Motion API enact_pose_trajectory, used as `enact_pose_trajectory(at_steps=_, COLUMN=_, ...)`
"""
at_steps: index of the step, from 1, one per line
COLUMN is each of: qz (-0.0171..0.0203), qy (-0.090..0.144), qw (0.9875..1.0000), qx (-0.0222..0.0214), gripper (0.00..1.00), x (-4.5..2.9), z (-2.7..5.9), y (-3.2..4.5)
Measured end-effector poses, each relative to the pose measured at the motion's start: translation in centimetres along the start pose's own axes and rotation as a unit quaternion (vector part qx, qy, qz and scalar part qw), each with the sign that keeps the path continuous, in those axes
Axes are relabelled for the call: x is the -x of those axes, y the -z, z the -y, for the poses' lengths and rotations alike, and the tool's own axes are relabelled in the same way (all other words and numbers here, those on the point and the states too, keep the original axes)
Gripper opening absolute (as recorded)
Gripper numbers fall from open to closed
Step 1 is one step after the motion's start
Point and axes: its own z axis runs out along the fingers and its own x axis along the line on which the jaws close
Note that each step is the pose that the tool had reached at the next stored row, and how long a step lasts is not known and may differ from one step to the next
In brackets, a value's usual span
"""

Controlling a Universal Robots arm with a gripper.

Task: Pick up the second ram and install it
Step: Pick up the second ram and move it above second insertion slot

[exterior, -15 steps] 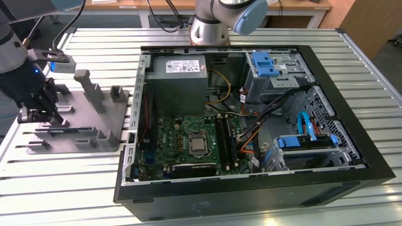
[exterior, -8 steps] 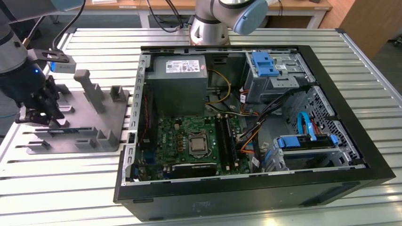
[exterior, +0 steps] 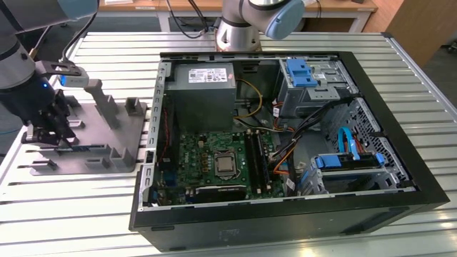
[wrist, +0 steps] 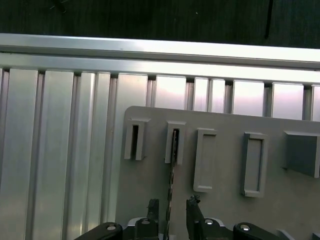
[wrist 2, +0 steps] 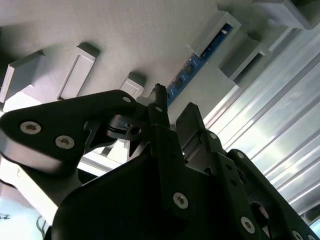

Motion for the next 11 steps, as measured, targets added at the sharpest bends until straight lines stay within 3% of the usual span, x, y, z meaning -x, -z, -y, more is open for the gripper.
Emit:
enact_pose_trajectory(at_steps=8, qz=0.0186, qy=0.000, qw=0.9998, qx=-0.0009, gripper=0.35, x=-0.64, z=-0.04, y=-1.01)
enact_pose_trajectory(at_steps=11, qz=0.0206, qy=0.000, qw=0.9998, qx=-0.0012, gripper=0.35, x=-1.18, z=-0.07, y=-1.56)
